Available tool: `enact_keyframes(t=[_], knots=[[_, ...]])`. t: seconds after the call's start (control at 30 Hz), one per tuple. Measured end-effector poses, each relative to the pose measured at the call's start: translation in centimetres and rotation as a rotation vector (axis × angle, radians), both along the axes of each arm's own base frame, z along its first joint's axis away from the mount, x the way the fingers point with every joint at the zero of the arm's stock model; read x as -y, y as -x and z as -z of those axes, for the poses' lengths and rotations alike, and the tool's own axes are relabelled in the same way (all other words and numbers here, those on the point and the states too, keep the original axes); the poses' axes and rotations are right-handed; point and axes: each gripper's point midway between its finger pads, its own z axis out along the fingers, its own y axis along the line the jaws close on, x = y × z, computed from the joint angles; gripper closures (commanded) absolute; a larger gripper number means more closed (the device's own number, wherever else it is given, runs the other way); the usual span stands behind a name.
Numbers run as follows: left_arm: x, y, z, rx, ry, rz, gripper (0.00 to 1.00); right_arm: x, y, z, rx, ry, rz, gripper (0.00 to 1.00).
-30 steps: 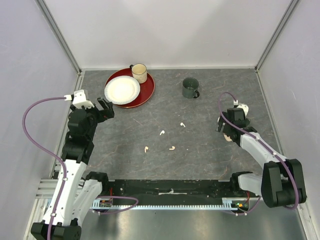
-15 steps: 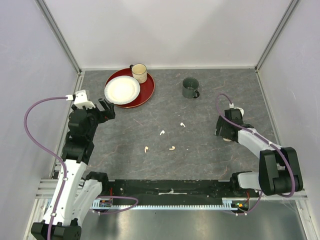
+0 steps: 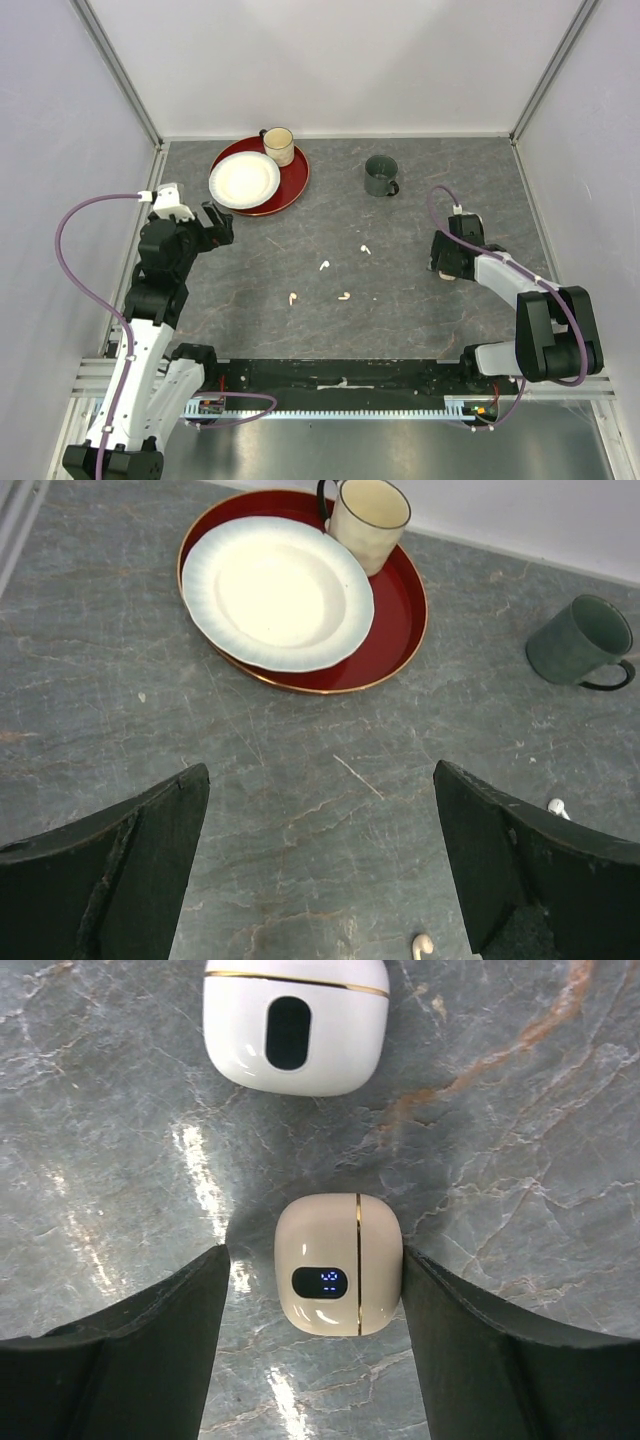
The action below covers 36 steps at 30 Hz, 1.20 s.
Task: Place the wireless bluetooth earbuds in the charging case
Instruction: Pick up the charging case at the center of the board.
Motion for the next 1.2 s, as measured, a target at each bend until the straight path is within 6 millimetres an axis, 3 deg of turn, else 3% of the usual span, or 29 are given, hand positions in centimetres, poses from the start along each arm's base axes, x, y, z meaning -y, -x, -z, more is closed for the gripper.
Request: enact_keyframes(t=[0.13,0.4,0.57,0.83,1.2], knots=[[0.9,0.6,0.6,-0.032,0.011,0.054,0.0,-0.8,-0.3,-0.1,0.005,-0.023,-0.043,0.29],[2.2,1.8,-0.9,0.026,0.032,0.133,0.0,-2.6,-0.3,-0.2,0.009,-0.05,-0.126,0.33],[2.3,1.9,-0.9,0.029,0.034,0.141,0.0,-3.7,-0.5,-0.1,0.003,-0.035,-0.173,0.39],[2.7,1.8,-0.5,0.016,0.038,0.161,0.0,-5.5,-0.4,-0.1,0.0,0.011,-0.239,0.3],[2.8,1.7,-0.2,0.003,0.04,0.168,0.0,-4.2,0.0,-0.1,-0.01,0.081,-0.184,0.36]])
